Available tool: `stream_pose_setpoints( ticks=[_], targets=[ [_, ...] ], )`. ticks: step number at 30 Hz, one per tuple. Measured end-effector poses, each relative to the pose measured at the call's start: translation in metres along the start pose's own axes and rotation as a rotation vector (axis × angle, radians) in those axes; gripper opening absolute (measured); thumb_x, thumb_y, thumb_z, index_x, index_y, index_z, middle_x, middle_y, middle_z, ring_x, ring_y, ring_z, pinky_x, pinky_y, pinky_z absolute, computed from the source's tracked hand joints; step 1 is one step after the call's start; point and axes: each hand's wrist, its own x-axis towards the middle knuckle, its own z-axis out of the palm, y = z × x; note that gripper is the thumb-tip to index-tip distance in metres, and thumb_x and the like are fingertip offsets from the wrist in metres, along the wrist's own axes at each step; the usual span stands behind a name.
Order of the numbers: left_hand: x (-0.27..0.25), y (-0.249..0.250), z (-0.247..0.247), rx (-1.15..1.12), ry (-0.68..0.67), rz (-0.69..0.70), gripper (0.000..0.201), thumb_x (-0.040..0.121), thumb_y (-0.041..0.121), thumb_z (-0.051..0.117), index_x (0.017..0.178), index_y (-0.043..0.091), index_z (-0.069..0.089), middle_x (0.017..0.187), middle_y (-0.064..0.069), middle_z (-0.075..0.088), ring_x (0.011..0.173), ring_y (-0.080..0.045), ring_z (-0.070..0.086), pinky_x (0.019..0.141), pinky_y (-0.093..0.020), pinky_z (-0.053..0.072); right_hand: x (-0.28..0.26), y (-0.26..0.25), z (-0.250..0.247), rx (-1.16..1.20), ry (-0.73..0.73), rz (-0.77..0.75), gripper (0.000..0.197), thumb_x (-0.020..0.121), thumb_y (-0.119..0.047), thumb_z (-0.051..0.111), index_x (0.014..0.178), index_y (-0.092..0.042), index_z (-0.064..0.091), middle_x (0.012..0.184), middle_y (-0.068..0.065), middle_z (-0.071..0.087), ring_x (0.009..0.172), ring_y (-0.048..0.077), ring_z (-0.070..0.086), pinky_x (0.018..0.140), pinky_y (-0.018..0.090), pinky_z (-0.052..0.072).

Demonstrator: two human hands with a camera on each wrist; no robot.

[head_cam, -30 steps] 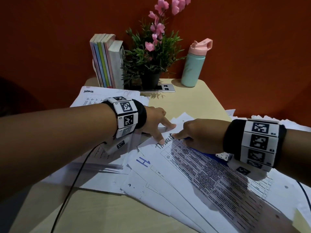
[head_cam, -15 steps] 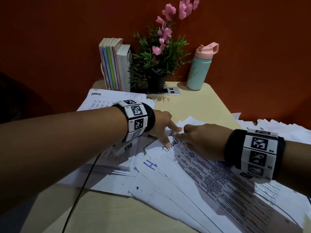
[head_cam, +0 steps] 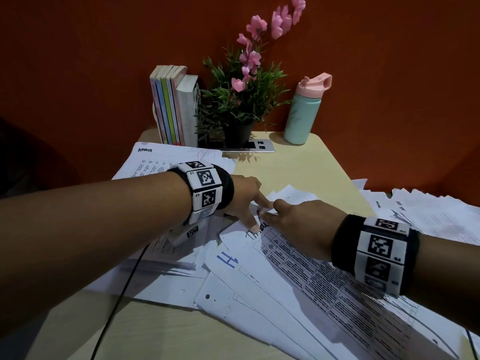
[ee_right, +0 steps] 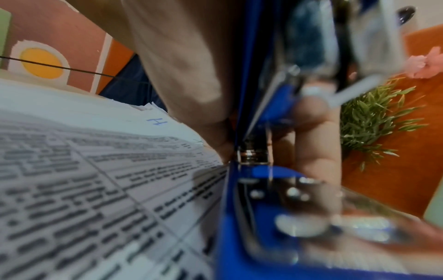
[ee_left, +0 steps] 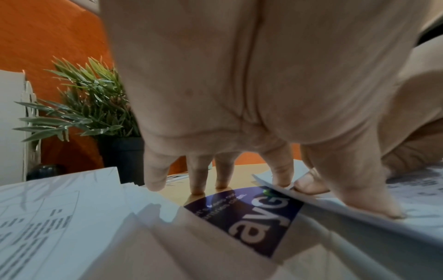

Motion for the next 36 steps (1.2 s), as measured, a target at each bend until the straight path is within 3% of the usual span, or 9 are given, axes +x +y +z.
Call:
stream_pose_setpoints(
  ticks=[10, 17, 22, 25, 29, 30, 32, 34, 36],
  targets=[
    [-0.004, 0.003, -0.003, -0.034, -0.028, -0.028, 0.072, 0.081, 0.058, 0.070, 0.145, 0.040, 0.044, 0.159, -0.006, 0.022, 0.143, -0.028, 0.033, 0.111, -0.042, 0.036, -0.001, 0.000, 0.001, -0.010, 0.047, -0.021, 0.053, 0.096, -0.012, 0.038, 0.148, -0.022, 0.030, 0.131, 0.007, 0.039, 0.065, 0.031, 0.048, 0.060, 0.038, 0.047],
    [-0.006, 0.003, -0.005, -0.058, -0.032, -0.035, 0.068, 0.081, 0.056, 0.072, 0.143, 0.041, 0.046, 0.152, -0.007, 0.030, 0.139, -0.029, 0.037, 0.110, -0.043, 0.038, 0.003, 0.002, 0.001, 0.009, 0.050, -0.020, 0.057, 0.096, -0.014, 0.040, 0.150, -0.028, 0.027, 0.133, 0.006, 0.037, 0.067, 0.030, 0.050, 0.060, 0.037, 0.047],
    [-0.011, 0.005, -0.004, -0.084, -0.021, -0.054, 0.066, 0.082, 0.053, 0.073, 0.141, 0.036, 0.050, 0.162, -0.005, 0.018, 0.143, -0.028, 0.034, 0.112, -0.041, 0.036, 0.013, -0.004, -0.003, 0.047, 0.090, -0.034, 0.050, 0.097, -0.017, 0.043, 0.144, -0.033, 0.035, 0.138, 0.001, 0.035, 0.067, 0.027, 0.047, 0.058, 0.036, 0.043],
    [-0.014, 0.006, -0.005, -0.095, -0.025, -0.039, 0.066, 0.082, 0.053, 0.072, 0.141, 0.039, 0.048, 0.161, -0.006, 0.021, 0.144, -0.030, 0.032, 0.114, -0.044, 0.034, 0.015, 0.005, 0.000, 0.077, 0.083, -0.048, 0.055, 0.097, -0.019, 0.046, 0.145, -0.039, 0.031, 0.127, 0.000, 0.038, 0.073, 0.024, 0.048, 0.059, 0.034, 0.041],
    [-0.019, 0.012, -0.007, -0.052, 0.113, -0.123, 0.083, 0.079, 0.054, 0.074, 0.147, 0.026, 0.037, 0.141, -0.007, 0.043, 0.119, -0.027, 0.053, 0.095, -0.040, 0.050, 0.004, 0.025, 0.009, 0.266, 0.170, 0.005, 0.048, 0.103, -0.026, 0.037, 0.150, -0.038, 0.033, 0.122, -0.001, 0.049, 0.096, 0.024, 0.059, 0.077, 0.035, 0.049],
    [-0.022, 0.014, -0.008, -0.065, 0.160, -0.189, 0.076, 0.081, 0.056, 0.071, 0.141, 0.018, 0.043, 0.130, -0.008, 0.052, 0.104, -0.025, 0.058, 0.082, -0.035, 0.052, -0.001, 0.029, 0.011, 0.316, 0.187, 0.013, 0.047, 0.104, -0.026, 0.036, 0.150, -0.037, 0.035, 0.123, -0.001, 0.051, 0.102, 0.023, 0.059, 0.080, 0.033, 0.048],
    [-0.026, 0.021, -0.013, -0.082, 0.144, -0.320, 0.060, 0.088, 0.063, 0.058, 0.112, 0.008, 0.057, 0.095, -0.005, 0.059, 0.076, -0.020, 0.054, 0.059, -0.028, 0.041, -0.006, 0.036, 0.015, 0.366, 0.197, 0.029, 0.046, 0.104, -0.025, 0.035, 0.149, -0.035, 0.036, 0.126, 0.000, 0.052, 0.110, 0.022, 0.057, 0.083, 0.029, 0.043],
    [-0.029, 0.029, -0.015, -0.079, 0.045, -0.370, 0.060, 0.090, 0.068, 0.051, 0.087, 0.009, 0.057, 0.072, -0.002, 0.051, 0.061, -0.015, 0.046, 0.052, -0.027, 0.032, -0.007, 0.042, 0.019, 0.393, 0.196, 0.057, 0.046, 0.104, -0.024, 0.035, 0.149, -0.035, 0.037, 0.128, 0.002, 0.052, 0.115, 0.023, 0.055, 0.085, 0.029, 0.041],
    [-0.030, 0.039, -0.016, -0.077, -0.005, -0.376, 0.056, 0.090, 0.064, 0.053, 0.071, 0.012, 0.051, 0.063, -0.001, 0.047, 0.055, -0.014, 0.042, 0.050, -0.025, 0.030, -0.006, 0.046, 0.022, 0.439, 0.189, 0.095, 0.046, 0.104, -0.025, 0.035, 0.148, -0.035, 0.038, 0.129, 0.005, 0.052, 0.118, 0.025, 0.053, 0.092, 0.031, 0.042]
  ],
)
